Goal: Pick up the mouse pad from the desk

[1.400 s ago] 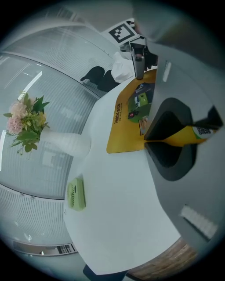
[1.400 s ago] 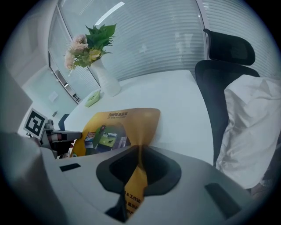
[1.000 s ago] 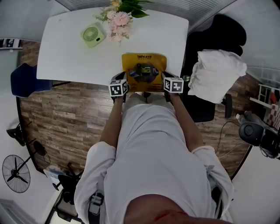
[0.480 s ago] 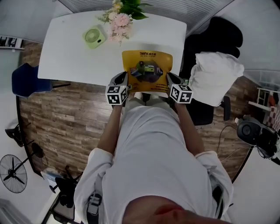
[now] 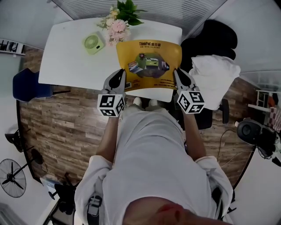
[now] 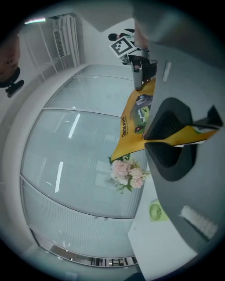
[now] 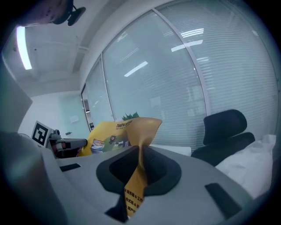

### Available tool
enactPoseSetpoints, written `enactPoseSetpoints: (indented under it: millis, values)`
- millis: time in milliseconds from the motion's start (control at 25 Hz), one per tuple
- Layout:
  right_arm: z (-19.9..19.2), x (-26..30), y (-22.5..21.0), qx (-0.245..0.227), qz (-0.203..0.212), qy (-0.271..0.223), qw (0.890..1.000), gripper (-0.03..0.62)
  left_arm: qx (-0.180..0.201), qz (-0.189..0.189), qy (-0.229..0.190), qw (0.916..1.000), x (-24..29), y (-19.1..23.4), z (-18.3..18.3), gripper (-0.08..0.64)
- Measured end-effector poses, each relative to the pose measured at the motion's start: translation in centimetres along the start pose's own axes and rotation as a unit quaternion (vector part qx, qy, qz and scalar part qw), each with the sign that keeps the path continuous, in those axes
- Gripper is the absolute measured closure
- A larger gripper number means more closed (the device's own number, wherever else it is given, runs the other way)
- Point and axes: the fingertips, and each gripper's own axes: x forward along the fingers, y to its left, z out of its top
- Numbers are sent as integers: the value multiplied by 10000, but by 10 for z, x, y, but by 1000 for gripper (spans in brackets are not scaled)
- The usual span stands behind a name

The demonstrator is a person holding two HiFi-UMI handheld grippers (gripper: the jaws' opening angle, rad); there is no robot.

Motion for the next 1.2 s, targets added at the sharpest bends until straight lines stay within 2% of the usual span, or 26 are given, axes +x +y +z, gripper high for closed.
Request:
enactPoseSetpoints:
  millis: [160,320,680,800,960,1200]
  values:
    - [48,-17,-2,-294,33,-510,9983,557,363,-37,-436,9984,-5,-14,49,540]
    - [87,-33,5,-637,77,-955,9934,557,548,-121,-810,9951,-15,-25,91,540]
    - [186,-73,32,-1142,96,-1920,9747,557,908,-212,-1767,9798,-46,-53,201,540]
    - [201,-85,43,-1269,103,-2183,9675,557,1035,-213,-1993,9742,-58,-58,217,540]
    - [207,-91,48,-1478,65,-2427,9587,557,953,-265,-2127,9721,-62,-58,218,540]
    - [208,-95,52,-1729,40,-2469,9535,557,1295,-101,-2152,9679,-67,-69,221,540]
